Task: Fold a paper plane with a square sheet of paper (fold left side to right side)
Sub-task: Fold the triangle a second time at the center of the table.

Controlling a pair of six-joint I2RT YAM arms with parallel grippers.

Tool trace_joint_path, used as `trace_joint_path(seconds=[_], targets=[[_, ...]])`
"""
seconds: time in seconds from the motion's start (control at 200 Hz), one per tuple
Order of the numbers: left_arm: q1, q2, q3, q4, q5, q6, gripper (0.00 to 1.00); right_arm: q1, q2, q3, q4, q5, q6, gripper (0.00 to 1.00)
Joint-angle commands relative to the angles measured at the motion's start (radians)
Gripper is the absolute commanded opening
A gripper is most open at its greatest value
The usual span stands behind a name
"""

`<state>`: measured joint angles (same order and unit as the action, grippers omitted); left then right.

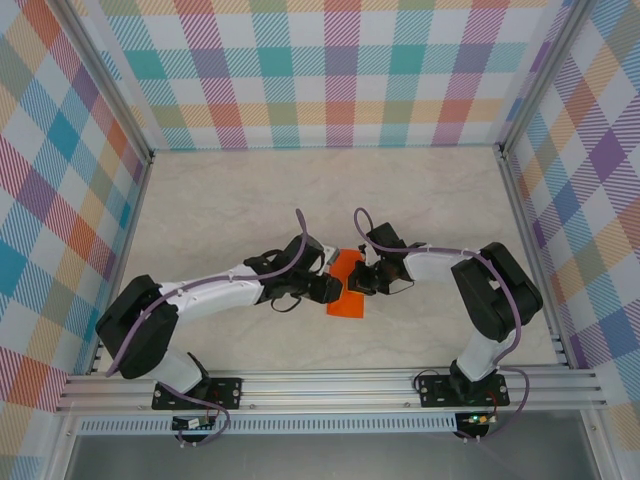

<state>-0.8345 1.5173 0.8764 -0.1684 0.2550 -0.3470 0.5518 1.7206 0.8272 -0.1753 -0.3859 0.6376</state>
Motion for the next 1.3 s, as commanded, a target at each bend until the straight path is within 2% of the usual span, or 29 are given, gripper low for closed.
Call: trace_joint_path(seconds=[0.0, 0.145, 0.295, 0.64, 1.01, 1.115, 1.295], targets=[[-0.003, 0.003, -0.046, 0.099, 0.170, -0.069, 0.33, 0.003, 0.020, 0.009, -0.052, 0.023, -0.018, 0.07], [-0.008, 0.054, -0.049, 0.145, 0.234, -0.074, 0.31, 0.004, 0.021, 0.011, -0.054, 0.022, -0.018, 0.07], [-0.009, 0.123, -0.029, 0.156, 0.249, -0.062, 0.30, 0.004, 0.021, 0.012, -0.059, 0.021, -0.018, 0.07], [-0.003, 0.191, -0.013, 0.092, 0.136, -0.019, 0.27, 0.004, 0.018, 0.018, -0.079, 0.029, -0.026, 0.07], [0.005, 0.207, -0.040, 0.099, 0.112, -0.025, 0.26, 0.004, 0.018, 0.020, -0.083, 0.033, -0.035, 0.07], [0.006, 0.214, -0.050, 0.106, 0.112, -0.033, 0.22, 0.005, 0.013, 0.020, -0.075, 0.026, -0.035, 0.07], [0.005, 0.208, -0.090, 0.113, 0.089, -0.046, 0.09, -0.005, -0.046, 0.020, -0.046, -0.002, -0.048, 0.07]])
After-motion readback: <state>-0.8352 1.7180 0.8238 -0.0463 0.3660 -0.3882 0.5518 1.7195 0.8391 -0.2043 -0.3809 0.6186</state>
